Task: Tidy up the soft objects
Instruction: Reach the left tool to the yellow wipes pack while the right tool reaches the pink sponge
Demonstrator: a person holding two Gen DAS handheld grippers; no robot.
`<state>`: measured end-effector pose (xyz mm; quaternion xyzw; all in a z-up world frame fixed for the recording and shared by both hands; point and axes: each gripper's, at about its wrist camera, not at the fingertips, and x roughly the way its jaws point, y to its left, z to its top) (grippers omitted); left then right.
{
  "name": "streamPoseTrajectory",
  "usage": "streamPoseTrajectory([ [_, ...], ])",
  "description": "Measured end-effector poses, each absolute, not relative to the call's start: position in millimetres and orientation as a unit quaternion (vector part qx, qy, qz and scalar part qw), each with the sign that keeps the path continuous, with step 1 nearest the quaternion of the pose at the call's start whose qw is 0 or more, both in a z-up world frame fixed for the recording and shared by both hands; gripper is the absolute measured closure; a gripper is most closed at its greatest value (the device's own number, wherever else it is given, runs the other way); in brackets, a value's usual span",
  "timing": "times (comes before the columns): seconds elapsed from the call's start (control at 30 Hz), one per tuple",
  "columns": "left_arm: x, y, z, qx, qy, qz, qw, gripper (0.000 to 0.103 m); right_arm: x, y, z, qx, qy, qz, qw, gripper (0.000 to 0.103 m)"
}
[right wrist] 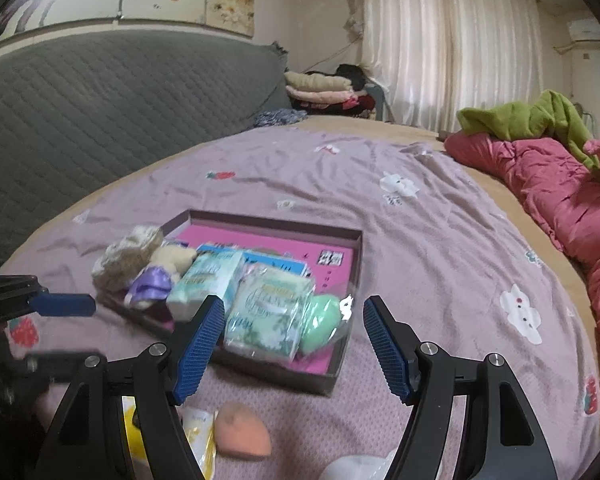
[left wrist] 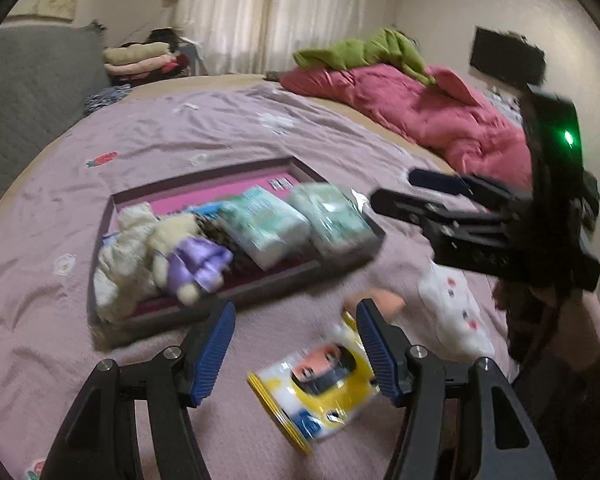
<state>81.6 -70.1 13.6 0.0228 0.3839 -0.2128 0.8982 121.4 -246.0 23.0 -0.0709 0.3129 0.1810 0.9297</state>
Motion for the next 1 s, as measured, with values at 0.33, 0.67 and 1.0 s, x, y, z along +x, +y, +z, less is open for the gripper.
streamPoseTrajectory([
  [0.33,58,-89,-18,0.059,0.438,-0.217,0.870,0.036,105,-235,10,-0.099,0.340,0.206,0.912,0.029],
  [0.67,44,-92,-38,0.106,0.449,-0.234,0.856,0.036,100,-240,0,-0.107,0.356,0.194,0.908,0.029],
  [1.0,31,-126,-57,0.252,0.380,-0.205,0.866,0.035,105,-248,-13,-0.088,0.389,0.189,0.897,0.029],
])
